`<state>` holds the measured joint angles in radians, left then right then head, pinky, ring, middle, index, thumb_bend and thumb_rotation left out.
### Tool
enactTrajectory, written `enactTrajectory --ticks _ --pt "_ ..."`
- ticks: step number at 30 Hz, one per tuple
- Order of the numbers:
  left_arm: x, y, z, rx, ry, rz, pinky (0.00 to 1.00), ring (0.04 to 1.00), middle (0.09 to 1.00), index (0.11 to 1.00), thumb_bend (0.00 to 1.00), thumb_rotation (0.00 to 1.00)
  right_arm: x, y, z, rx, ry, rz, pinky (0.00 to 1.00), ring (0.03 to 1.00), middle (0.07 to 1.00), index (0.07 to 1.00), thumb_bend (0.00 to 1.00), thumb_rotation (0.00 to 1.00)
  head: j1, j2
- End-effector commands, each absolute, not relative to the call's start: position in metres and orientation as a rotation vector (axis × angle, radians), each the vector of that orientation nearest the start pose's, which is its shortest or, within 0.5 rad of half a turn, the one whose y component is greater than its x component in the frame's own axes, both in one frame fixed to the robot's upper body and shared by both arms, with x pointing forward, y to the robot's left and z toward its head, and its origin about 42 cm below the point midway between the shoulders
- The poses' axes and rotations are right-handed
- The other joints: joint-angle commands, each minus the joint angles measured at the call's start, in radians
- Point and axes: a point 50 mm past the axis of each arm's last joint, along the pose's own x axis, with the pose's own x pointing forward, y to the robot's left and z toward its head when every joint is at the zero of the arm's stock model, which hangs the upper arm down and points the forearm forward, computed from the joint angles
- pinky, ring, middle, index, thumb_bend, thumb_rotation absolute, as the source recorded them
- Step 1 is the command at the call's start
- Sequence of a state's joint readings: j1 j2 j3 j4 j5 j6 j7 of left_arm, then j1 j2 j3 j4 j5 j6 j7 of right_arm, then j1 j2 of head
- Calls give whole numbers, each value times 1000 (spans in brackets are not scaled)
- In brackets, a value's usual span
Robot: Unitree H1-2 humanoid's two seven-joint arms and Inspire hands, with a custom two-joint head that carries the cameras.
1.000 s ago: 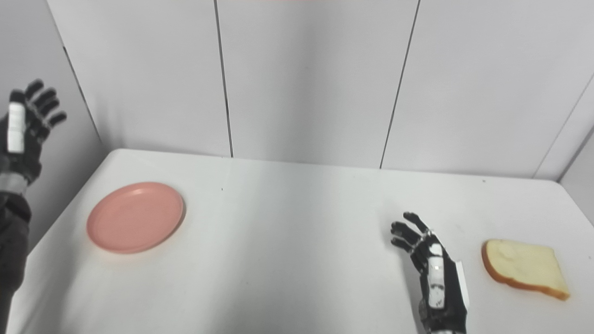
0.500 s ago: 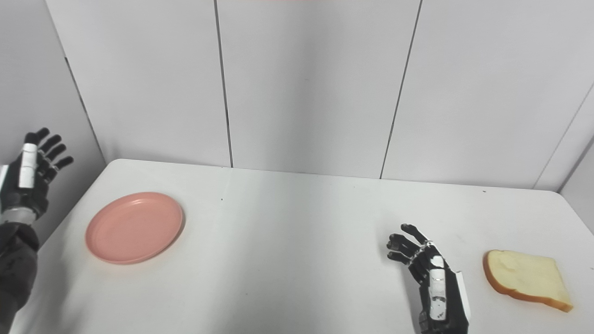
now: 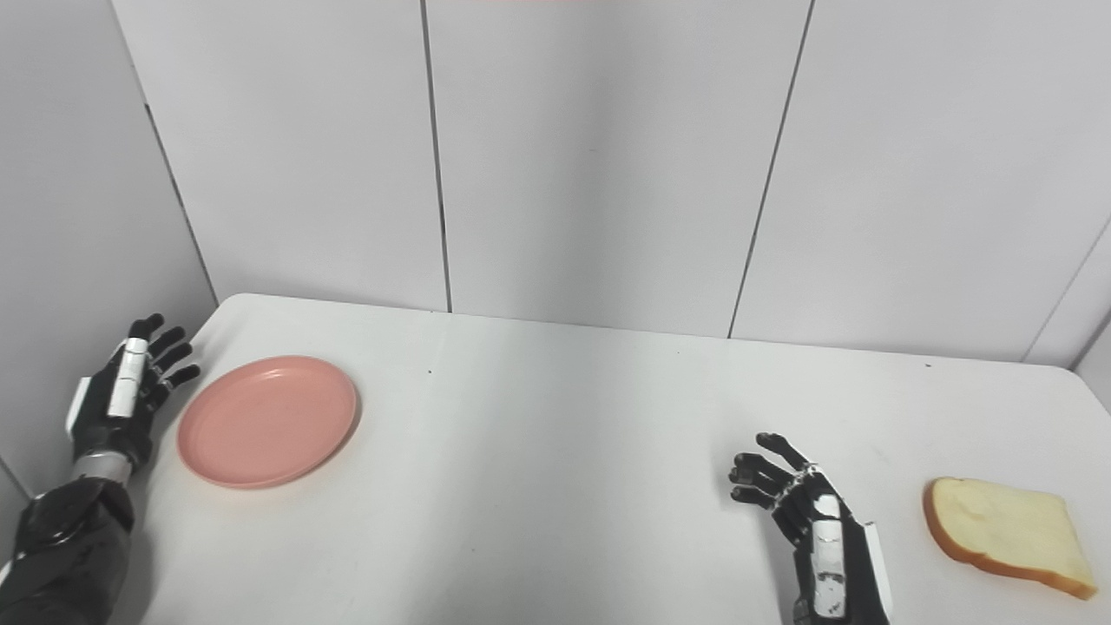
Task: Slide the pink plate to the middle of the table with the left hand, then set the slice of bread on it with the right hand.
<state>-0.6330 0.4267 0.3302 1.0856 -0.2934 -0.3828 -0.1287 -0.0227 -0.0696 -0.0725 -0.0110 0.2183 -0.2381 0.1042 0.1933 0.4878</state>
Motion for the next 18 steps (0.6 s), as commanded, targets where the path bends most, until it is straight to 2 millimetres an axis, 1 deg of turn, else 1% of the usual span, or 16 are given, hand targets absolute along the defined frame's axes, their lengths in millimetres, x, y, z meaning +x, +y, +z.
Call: enactTrajectory --ticks 1,3,4,6,11,14,16,18 --pt "438 439 128 -56 -76 335 729 824 822 844 988 753 253 -246 75 161 -87 -6 629 659 664 732 764 989 1 5" --pt "436 437 124 -62 -65 333 740 823 818 837 981 742 252 -246 75 160 -86 -4 628 663 668 735 767 990 0 8" --pt "435 435 123 -59 -60 330 746 827 825 843 942 740 252 -245 76 161 -85 -3 622 658 666 731 758 992 0 8" --pt "435 433 121 -45 -49 322 740 825 833 849 917 757 252 -245 76 160 -84 -3 621 656 664 727 751 996 -2 9" --pt "437 424 118 -33 -42 279 740 830 838 854 926 753 253 -242 78 157 -85 -1 616 657 665 719 746 1000 -6 10" --pt "439 418 119 -21 -33 256 748 838 848 862 915 771 253 -241 79 155 -86 1 612 656 663 715 738 1000 -12 13" --pt "441 411 120 -26 -33 238 752 835 844 854 898 769 252 -240 79 154 -86 4 613 656 661 711 736 1000 -14 15" --pt "444 404 122 -24 -31 216 743 828 833 842 915 765 252 -239 80 156 -85 5 612 655 659 709 734 1000 -16 16"
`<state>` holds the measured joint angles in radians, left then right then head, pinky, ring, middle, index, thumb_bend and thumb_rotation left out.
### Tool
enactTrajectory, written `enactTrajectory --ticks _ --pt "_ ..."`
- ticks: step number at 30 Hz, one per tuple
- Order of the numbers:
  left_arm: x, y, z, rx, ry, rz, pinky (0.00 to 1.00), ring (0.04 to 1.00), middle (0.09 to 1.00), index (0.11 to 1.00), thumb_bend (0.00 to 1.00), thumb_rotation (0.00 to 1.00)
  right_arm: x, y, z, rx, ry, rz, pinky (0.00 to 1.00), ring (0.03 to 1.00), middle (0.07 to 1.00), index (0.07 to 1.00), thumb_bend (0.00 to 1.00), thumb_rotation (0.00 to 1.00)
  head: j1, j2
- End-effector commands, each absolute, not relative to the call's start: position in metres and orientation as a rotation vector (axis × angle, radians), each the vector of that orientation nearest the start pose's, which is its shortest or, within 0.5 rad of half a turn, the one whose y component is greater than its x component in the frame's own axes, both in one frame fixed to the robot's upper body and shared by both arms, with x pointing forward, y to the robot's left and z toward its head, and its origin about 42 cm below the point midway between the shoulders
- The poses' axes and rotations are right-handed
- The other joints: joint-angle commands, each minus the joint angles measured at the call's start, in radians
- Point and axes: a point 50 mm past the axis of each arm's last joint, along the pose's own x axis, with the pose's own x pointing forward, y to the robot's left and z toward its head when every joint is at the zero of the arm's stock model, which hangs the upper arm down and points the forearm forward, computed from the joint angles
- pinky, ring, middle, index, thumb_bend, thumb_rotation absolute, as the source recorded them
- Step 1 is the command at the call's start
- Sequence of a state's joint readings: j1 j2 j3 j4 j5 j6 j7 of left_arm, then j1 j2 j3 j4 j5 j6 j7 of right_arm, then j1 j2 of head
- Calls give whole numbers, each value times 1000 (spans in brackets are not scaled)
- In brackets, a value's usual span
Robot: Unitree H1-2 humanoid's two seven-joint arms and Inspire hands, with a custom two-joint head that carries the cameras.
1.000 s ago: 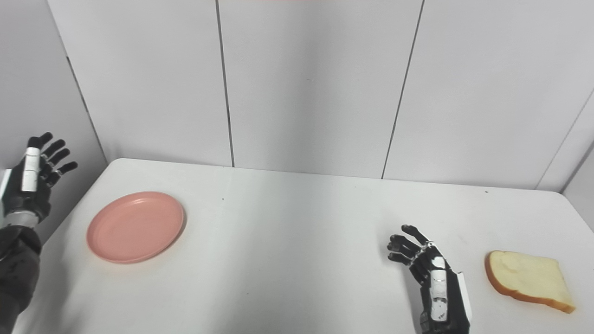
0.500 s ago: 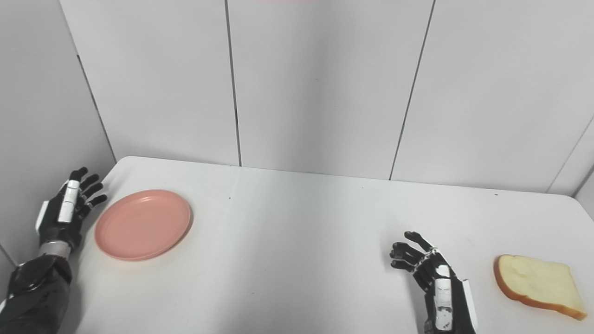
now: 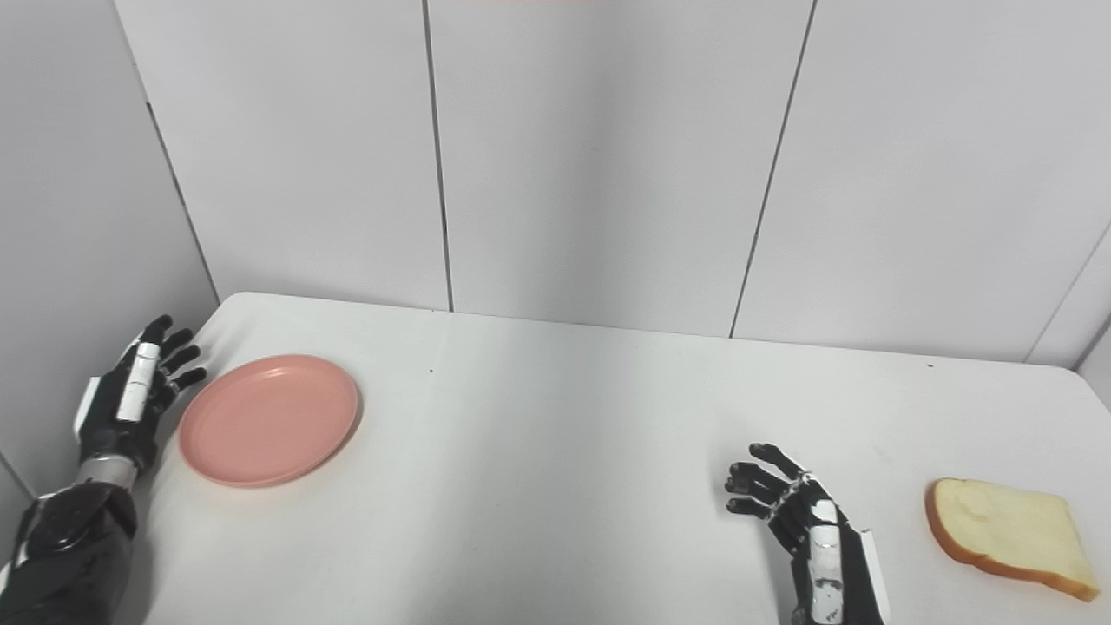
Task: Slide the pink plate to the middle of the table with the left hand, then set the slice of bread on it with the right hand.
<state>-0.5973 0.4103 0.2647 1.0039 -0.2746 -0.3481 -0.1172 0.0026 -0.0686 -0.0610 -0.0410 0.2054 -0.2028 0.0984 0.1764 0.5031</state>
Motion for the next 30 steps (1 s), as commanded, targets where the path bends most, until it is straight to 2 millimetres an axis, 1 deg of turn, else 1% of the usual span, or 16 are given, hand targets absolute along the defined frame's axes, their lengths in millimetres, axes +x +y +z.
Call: enactTrajectory --ticks 1,3,6,9,11,16,17,20,21,25,29,30 --pt "444 401 122 -19 -30 203 742 830 834 847 923 769 252 -238 81 156 -85 5 612 654 659 708 734 1000 0 3" --pt "446 396 123 -18 -27 179 747 834 840 853 936 768 252 -238 81 156 -87 6 611 652 658 710 735 997 -1 3" --pt "448 388 124 -20 -22 152 771 847 844 859 926 766 251 -237 82 158 -88 6 612 650 656 712 737 993 -2 6" --pt "450 381 125 -2 -17 139 719 835 843 854 909 774 251 -236 83 156 -88 4 615 653 659 716 743 992 -5 9" --pt "451 377 125 -1 -12 131 716 834 845 853 910 774 251 -235 84 154 -88 5 616 653 658 717 745 994 -7 11" --pt "452 367 123 -26 -9 112 746 843 850 855 907 764 250 -234 85 153 -92 8 614 650 653 718 746 994 -12 17" --pt "452 365 123 -32 -9 109 766 851 855 857 913 759 250 -234 86 153 -91 8 614 651 655 720 750 995 -12 17" --pt "452 356 122 -57 -13 85 762 860 860 870 914 756 250 -233 87 158 -90 6 612 650 656 720 759 988 -14 21" --pt "452 354 122 -60 -13 80 775 864 861 871 914 756 250 -233 87 157 -89 5 613 649 655 719 764 987 -15 22" --pt "454 337 120 -63 -17 51 773 859 847 868 934 765 250 -232 88 161 -86 7 611 650 657 717 766 982 -18 24" --pt "454 321 119 -86 -11 10 790 872 863 866 915 764 250 -231 88 162 -86 7 607 651 657 714 751 984 -24 26" --pt "454 314 117 -88 -10 -8 791 873 864 866 914 764 250 -230 88 159 -88 8 607 651 657 714 751 984 -27 27"
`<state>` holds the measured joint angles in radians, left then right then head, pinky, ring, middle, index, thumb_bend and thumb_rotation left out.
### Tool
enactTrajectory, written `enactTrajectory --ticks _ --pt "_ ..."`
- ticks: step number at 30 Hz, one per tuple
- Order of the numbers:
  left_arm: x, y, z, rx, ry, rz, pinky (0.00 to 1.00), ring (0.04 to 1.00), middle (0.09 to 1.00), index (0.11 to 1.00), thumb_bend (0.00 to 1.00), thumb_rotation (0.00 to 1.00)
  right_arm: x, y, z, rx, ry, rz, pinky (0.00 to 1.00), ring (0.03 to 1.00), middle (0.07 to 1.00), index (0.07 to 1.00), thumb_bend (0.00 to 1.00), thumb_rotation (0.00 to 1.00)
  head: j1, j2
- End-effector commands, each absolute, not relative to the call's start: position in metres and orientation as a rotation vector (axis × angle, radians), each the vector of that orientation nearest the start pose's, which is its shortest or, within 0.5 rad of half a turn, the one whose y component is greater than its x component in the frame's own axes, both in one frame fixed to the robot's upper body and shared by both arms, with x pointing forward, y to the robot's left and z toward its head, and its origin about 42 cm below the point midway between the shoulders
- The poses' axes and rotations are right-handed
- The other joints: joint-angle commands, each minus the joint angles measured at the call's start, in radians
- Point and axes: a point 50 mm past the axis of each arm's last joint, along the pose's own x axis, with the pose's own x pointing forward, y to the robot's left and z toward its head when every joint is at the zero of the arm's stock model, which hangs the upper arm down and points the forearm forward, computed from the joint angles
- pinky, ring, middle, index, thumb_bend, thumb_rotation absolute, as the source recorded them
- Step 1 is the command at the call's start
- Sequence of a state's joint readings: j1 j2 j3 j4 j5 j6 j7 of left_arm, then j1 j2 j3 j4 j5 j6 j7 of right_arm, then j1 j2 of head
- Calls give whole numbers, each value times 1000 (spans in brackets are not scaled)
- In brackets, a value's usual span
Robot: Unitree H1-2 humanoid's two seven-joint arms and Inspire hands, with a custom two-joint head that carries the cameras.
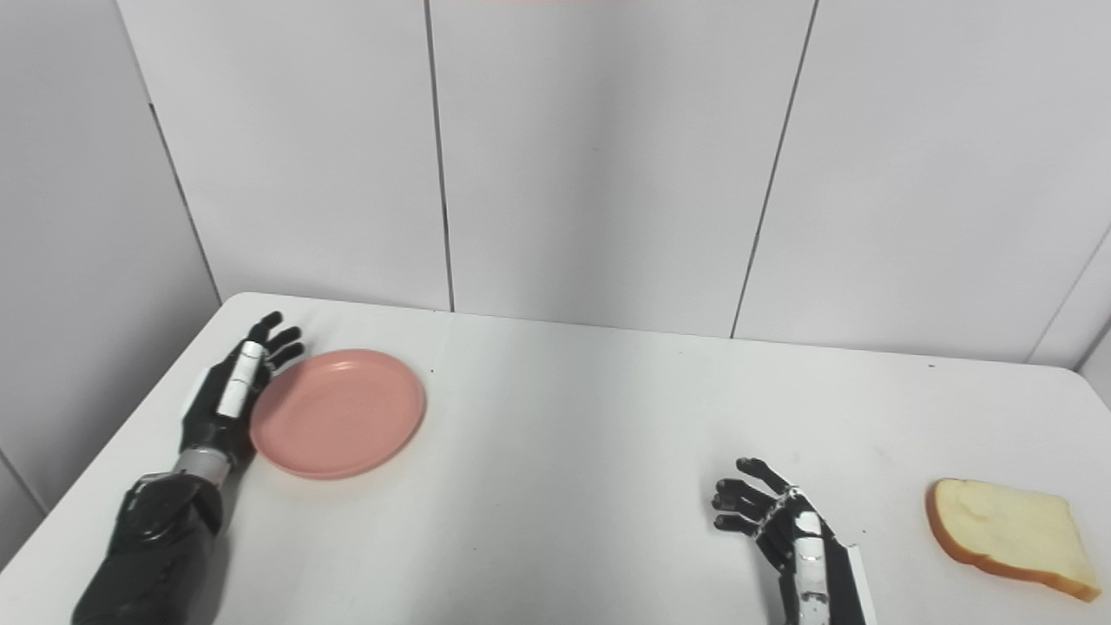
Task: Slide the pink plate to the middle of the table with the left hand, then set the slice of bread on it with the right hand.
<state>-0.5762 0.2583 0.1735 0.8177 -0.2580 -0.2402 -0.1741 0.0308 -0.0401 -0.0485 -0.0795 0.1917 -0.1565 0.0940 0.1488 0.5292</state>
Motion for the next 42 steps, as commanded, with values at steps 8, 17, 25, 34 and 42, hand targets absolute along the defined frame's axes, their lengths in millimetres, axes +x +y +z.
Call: enactTrajectory --ticks 8,17,25,34,42 --pt "452 265 103 -92 12 -96 785 857 849 865 914 760 249 -225 90 148 -94 4 593 638 648 707 751 988 -12 7" --pt "449 220 93 -124 41 -152 769 854 835 853 930 766 250 -218 95 140 -99 8 599 644 650 713 750 996 -49 21" --pt "444 194 90 -167 53 -209 811 859 841 865 904 766 249 -203 99 124 -92 11 609 645 643 716 741 1000 -162 33" --pt "435 175 85 -219 85 -243 814 860 845 858 944 768 251 -179 107 107 -92 10 605 636 645 721 755 1000 -268 43" --pt "429 162 77 -245 103 -275 793 843 824 857 934 770 253 -158 112 96 -105 26 602 636 650 725 804 1000 -383 52"
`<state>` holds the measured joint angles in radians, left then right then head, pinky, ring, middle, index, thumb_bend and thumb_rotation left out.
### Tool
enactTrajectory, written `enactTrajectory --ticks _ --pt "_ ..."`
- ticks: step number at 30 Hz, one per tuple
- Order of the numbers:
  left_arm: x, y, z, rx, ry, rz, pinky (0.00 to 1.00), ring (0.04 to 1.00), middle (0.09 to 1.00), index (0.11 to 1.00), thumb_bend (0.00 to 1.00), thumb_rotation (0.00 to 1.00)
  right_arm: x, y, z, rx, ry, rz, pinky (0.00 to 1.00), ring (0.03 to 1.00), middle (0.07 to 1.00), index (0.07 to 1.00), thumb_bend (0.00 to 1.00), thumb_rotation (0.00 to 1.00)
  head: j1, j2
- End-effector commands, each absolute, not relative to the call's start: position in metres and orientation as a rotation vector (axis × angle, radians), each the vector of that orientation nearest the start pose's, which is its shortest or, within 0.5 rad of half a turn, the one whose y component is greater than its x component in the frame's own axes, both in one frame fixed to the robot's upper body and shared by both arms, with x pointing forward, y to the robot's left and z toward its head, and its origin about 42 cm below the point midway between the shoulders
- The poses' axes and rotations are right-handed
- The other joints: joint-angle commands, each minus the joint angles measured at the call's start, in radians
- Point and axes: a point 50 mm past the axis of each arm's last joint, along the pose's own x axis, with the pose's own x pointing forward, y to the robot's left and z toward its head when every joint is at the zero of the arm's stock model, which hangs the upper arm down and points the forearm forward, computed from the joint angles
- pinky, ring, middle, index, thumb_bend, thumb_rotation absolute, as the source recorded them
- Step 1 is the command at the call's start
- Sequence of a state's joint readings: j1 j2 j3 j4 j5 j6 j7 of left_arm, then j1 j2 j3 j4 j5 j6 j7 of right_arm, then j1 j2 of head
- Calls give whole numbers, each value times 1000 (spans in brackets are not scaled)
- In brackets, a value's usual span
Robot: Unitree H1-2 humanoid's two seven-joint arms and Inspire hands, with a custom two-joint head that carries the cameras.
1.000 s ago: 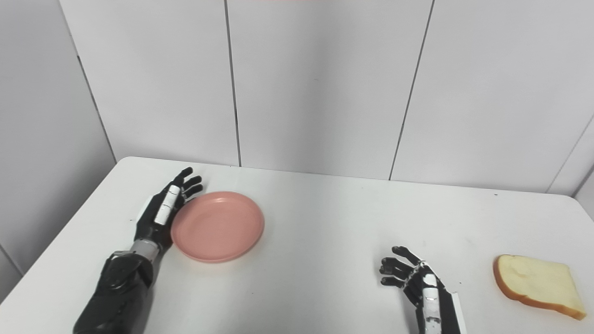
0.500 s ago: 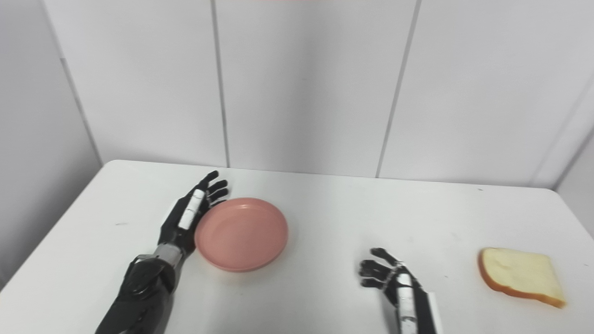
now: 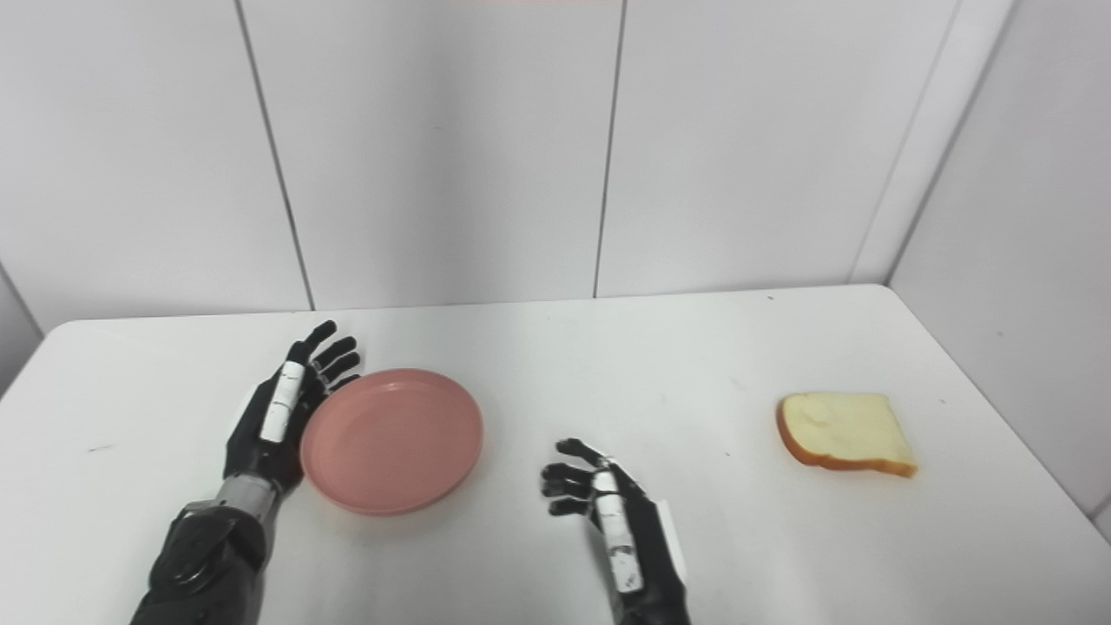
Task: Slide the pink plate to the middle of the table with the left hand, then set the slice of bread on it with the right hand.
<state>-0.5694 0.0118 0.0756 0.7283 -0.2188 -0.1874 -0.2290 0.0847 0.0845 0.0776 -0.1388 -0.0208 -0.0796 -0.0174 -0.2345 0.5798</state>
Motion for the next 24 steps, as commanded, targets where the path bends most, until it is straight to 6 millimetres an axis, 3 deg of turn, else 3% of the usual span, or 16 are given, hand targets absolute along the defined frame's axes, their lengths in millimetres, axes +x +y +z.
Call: enactTrajectory --ticks 1,12,24 --pt "427 160 76 -245 108 -278 785 847 827 855 934 771 253 -156 113 96 -108 27 597 634 651 728 799 1000 0 1" --pt "425 153 77 -254 113 -299 779 855 842 856 902 780 258 -137 119 70 -132 49 593 634 645 740 696 1000 -105 9" --pt "421 146 78 -277 116 -321 813 865 849 869 904 772 256 -134 120 44 -137 46 605 659 675 762 688 1000 -120 12"
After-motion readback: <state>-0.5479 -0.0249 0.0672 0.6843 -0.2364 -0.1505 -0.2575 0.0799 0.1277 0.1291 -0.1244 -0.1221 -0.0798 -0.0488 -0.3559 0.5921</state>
